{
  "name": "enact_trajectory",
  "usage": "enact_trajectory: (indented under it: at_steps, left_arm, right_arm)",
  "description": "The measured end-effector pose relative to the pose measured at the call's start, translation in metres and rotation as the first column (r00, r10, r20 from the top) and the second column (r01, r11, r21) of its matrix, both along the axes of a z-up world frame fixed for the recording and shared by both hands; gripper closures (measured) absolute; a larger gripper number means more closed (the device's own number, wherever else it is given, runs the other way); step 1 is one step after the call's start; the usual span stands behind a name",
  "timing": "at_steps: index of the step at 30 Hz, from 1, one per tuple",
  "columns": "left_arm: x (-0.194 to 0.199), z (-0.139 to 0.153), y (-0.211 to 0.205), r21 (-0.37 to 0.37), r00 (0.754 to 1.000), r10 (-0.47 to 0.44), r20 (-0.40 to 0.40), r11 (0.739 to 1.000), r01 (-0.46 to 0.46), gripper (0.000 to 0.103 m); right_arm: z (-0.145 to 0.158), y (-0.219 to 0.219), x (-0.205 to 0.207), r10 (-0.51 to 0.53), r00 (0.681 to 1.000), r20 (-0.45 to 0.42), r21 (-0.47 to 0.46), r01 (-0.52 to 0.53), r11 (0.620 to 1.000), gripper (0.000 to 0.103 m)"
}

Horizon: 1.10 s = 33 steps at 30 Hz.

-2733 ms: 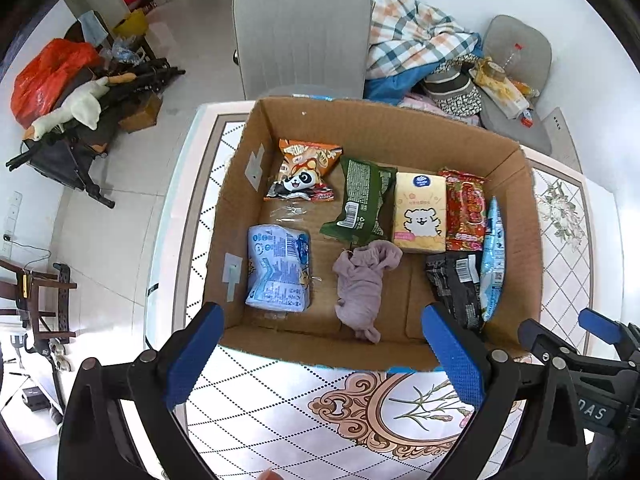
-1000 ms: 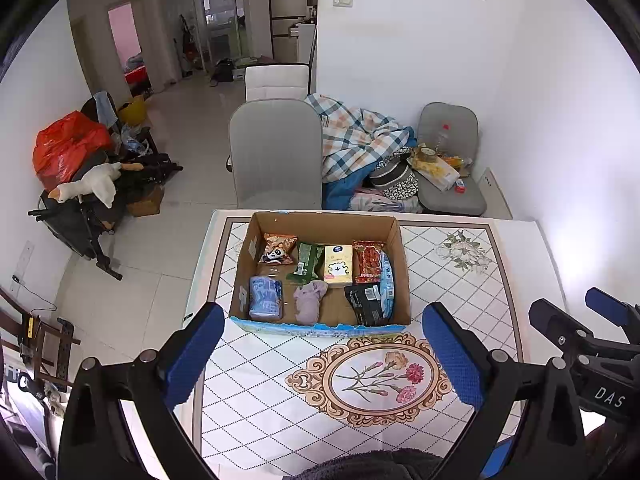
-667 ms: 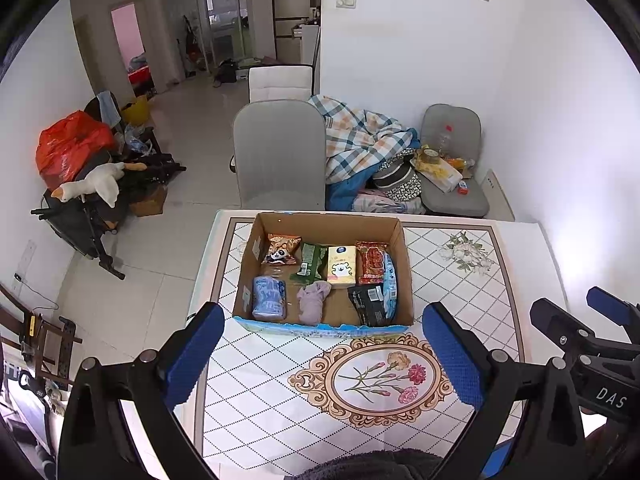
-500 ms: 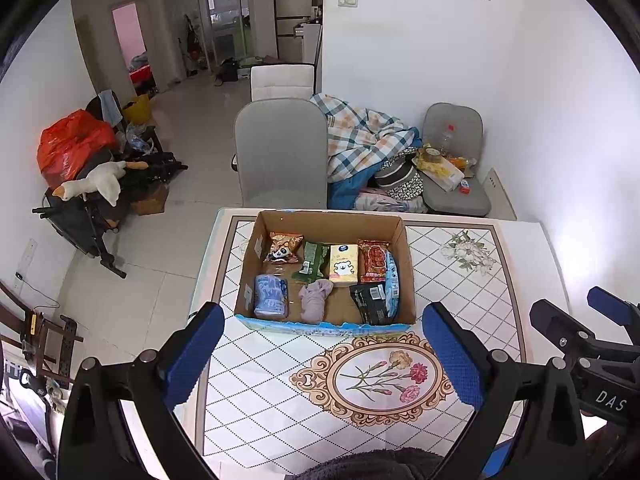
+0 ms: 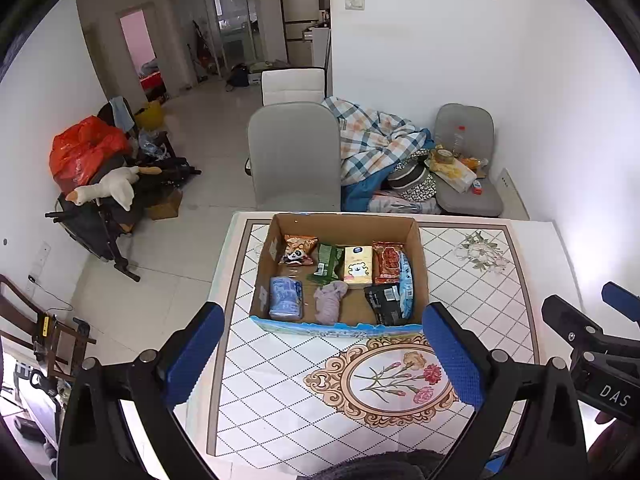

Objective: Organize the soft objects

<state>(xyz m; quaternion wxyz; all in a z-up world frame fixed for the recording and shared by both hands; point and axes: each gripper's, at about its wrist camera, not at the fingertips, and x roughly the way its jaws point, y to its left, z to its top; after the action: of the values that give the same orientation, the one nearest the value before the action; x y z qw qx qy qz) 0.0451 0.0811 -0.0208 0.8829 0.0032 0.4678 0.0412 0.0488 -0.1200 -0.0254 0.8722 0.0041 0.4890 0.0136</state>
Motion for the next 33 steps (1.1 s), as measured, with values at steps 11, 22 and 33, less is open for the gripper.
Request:
enact_trajectory:
  at_steps: [11, 22, 33]
  left_arm:
    - [-0.0023, 0.0018, 0.0017, 0.0, 1.0, 0.012, 0.009, 1.0, -0.012, 0.001]
    - [-0.0036, 0.0034, -0.0003, 0.003, 1.0, 0.012, 0.011, 1.0, -0.012, 0.001]
    - [-0.0029, 0.0025, 0.007, 0.002, 1.0, 0.024, 0.007, 1.0, -0.024, 0.001]
  right_arm:
    - [0.0065, 0.0001, 0.0004, -0.002, 1.0, 0.011, -0.001, 0.002, 1.0, 0.0]
    - [0.0082, -0.0013, 0.0004, -0.003, 1.0, 0.015, -0.007, 0.003, 1.0, 0.0]
    - [0.008, -0.0034, -0.001, -0.004, 1.0, 0.014, -0.006, 0.005, 1.0, 0.0]
